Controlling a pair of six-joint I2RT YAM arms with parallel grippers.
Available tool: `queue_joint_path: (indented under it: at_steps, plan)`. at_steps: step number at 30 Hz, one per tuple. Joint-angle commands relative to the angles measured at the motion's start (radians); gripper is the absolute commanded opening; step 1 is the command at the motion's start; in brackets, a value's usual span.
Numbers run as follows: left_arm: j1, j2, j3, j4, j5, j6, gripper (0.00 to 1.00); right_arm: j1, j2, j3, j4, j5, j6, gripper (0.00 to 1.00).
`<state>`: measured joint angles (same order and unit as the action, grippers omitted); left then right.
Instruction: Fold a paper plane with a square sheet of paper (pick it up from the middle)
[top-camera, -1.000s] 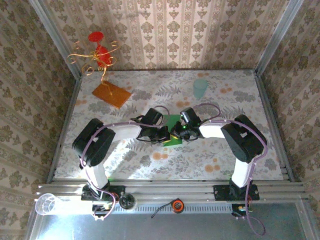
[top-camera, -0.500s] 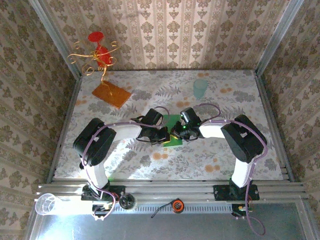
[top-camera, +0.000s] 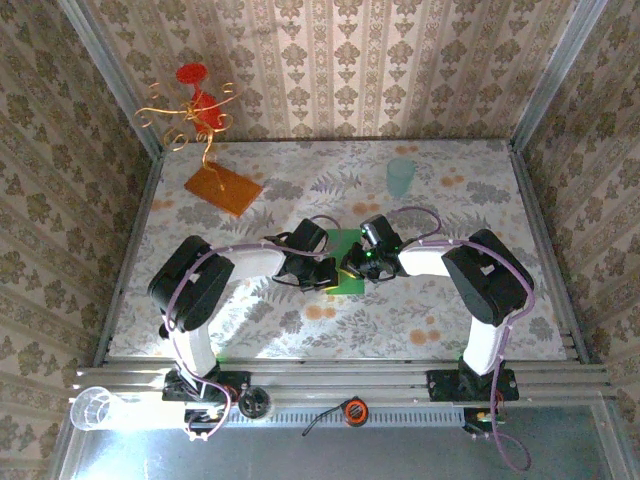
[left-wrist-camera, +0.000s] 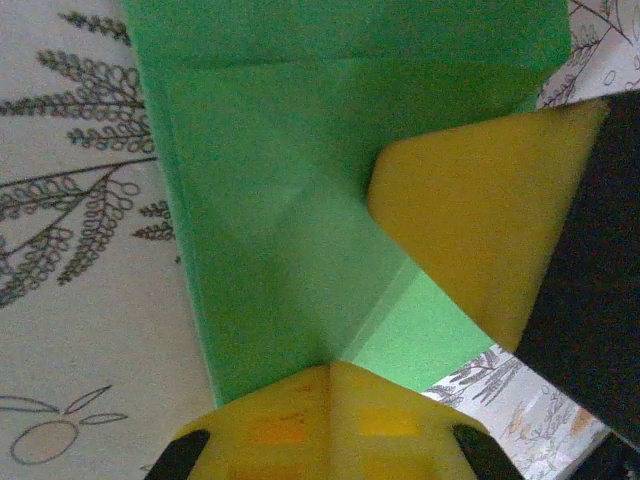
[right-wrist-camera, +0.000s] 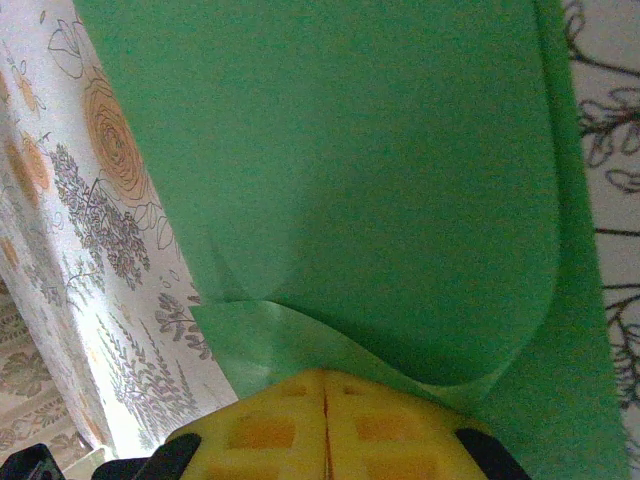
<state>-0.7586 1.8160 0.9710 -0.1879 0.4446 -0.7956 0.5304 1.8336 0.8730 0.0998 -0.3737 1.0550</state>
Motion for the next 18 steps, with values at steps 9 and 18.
queue_joint_path:
  at_steps: [9, 18]
  plan:
    - [-0.002, -0.032, -0.088, -0.088, 0.004, 0.012, 0.01, -0.004, 0.071, -0.044, -0.142, 0.095, -0.001, 0.10]
    - [0.028, -0.149, -0.204, 0.017, 0.044, -0.070, 0.01, -0.004, 0.072, -0.046, -0.136, 0.096, -0.001, 0.10]
